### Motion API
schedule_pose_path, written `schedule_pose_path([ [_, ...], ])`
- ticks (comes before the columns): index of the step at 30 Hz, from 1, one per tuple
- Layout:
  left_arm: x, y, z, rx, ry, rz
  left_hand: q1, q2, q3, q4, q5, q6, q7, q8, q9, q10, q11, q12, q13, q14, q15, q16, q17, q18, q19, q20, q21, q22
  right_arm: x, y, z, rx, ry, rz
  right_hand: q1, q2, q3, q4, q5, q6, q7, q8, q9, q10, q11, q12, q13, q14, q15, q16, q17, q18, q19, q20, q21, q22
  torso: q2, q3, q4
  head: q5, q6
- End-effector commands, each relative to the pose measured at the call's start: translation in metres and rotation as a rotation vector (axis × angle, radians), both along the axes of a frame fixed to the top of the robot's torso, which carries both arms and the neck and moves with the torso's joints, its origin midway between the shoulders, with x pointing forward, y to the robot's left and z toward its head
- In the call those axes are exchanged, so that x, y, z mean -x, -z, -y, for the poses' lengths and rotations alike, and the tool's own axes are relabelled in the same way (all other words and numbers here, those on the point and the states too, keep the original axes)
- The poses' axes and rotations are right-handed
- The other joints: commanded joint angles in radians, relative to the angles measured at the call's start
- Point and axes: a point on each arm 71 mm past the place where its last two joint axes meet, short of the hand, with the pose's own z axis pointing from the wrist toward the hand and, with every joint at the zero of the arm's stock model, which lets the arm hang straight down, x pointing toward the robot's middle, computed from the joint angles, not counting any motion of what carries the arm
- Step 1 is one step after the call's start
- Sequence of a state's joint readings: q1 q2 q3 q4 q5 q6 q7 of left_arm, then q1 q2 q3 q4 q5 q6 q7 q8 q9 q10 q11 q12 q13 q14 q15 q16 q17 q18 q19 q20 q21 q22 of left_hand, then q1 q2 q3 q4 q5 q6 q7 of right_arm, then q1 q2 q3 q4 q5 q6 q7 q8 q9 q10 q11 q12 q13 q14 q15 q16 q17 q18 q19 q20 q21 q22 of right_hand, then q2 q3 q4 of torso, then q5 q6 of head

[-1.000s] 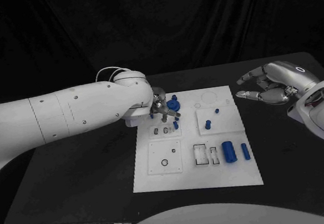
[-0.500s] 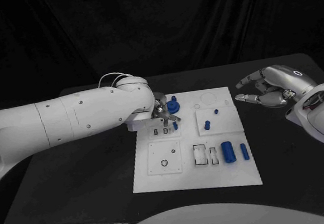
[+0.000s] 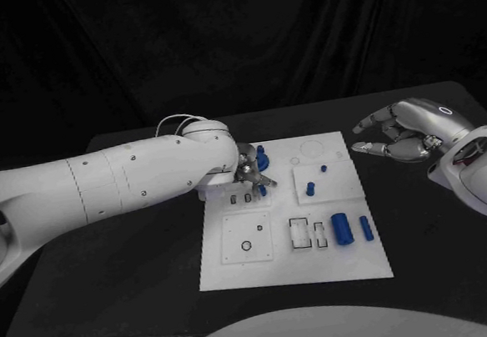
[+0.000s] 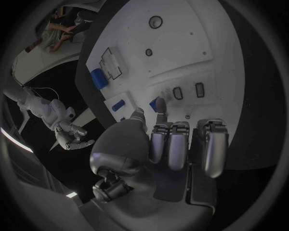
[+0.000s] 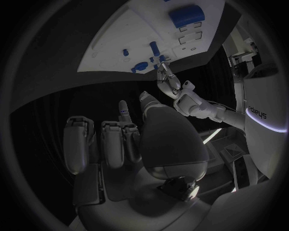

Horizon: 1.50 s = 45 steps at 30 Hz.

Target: Assemble the parts on the task board

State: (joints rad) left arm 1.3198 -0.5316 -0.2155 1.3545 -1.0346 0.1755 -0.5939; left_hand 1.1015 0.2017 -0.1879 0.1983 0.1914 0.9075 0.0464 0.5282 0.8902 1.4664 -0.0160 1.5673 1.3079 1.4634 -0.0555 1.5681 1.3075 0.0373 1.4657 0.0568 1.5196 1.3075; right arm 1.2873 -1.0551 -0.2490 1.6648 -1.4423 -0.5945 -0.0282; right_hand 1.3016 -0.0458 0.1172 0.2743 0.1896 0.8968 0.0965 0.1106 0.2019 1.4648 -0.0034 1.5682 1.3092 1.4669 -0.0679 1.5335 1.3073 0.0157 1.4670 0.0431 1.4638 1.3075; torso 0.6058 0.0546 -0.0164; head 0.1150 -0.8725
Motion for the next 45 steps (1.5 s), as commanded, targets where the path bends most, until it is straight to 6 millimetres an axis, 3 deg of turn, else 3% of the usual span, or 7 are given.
schedule_pose_path([
  [1,0.0,0.001,0.003,0.022,0.022,-0.002,0.009,0.002,0.005,0.0,0.005,-0.004,-0.003,-0.005,0.001,0.104,-0.004,0.003,0.263,0.107,-0.008,0.003,0.263,-0.005,-0.002,-0.006,-0.004,0.148,0.0,0.001,0.0,-0.004,0.002,0.008,0.0,0.008,-0.003,-0.001,0.005,0.007,0.002,0.004,0.001,0.106,0.004,0.003,0.262,0.09,0.004,-0.004,0.199,0.012,0.055,0.002,-0.004,0.227,-0.002,0.0001,0.0003,-0.002,0.0],
  [31,-0.003,0.008,0.0,0.023,-0.001,-0.001,0.038,-0.009,0.052,-0.042,0.029,-0.004,-0.002,-0.05,0.022,0.104,-0.004,0.003,0.263,0.107,-0.007,0.003,0.263,-0.002,-0.008,-0.006,-0.011,0.142,0.001,0.009,0.002,0.007,0.008,-0.019,-0.002,0.009,-0.003,0.0,0.006,0.011,0.003,0.005,0.0,0.106,0.005,0.003,0.262,0.09,0.005,-0.004,0.198,0.012,0.055,0.003,-0.005,0.226,-0.008,0.0001,0.0014,-0.011,0.0],
  [41,-0.002,0.006,-0.007,0.054,-0.02,0.025,0.043,-0.016,0.06,-0.051,0.026,0.004,-0.004,-0.054,0.03,0.104,-0.005,0.003,0.263,0.107,-0.008,0.003,0.263,-0.003,-0.006,-0.007,-0.011,0.144,0.002,0.009,0.001,0.004,0.006,-0.018,0.005,0.006,-0.003,-0.005,0.007,0.016,0.003,0.004,-0.001,0.106,0.006,0.003,0.262,0.09,0.005,-0.005,0.197,0.012,0.054,0.004,-0.006,0.226,-0.009,-0.002,0.0008,-0.004,0.0],
  [45,0.001,0.001,-0.015,0.109,-0.034,0.067,0.036,-0.024,0.06,-0.048,0.018,0.011,-0.004,-0.054,0.041,0.104,-0.005,0.003,0.263,0.107,-0.01,0.003,0.263,-0.004,-0.003,-0.007,-0.01,0.147,0.004,0.008,-0.004,-0.002,-0.001,-0.025,0.038,-0.001,0.004,-0.031,0.022,0.026,0.007,0.001,-0.004,0.106,0.01,0.003,0.262,0.09,0.008,-0.004,0.199,0.012,0.055,0.006,-0.005,0.226,-0.01,-0.0028,0.0014,0.003,0.0],
])
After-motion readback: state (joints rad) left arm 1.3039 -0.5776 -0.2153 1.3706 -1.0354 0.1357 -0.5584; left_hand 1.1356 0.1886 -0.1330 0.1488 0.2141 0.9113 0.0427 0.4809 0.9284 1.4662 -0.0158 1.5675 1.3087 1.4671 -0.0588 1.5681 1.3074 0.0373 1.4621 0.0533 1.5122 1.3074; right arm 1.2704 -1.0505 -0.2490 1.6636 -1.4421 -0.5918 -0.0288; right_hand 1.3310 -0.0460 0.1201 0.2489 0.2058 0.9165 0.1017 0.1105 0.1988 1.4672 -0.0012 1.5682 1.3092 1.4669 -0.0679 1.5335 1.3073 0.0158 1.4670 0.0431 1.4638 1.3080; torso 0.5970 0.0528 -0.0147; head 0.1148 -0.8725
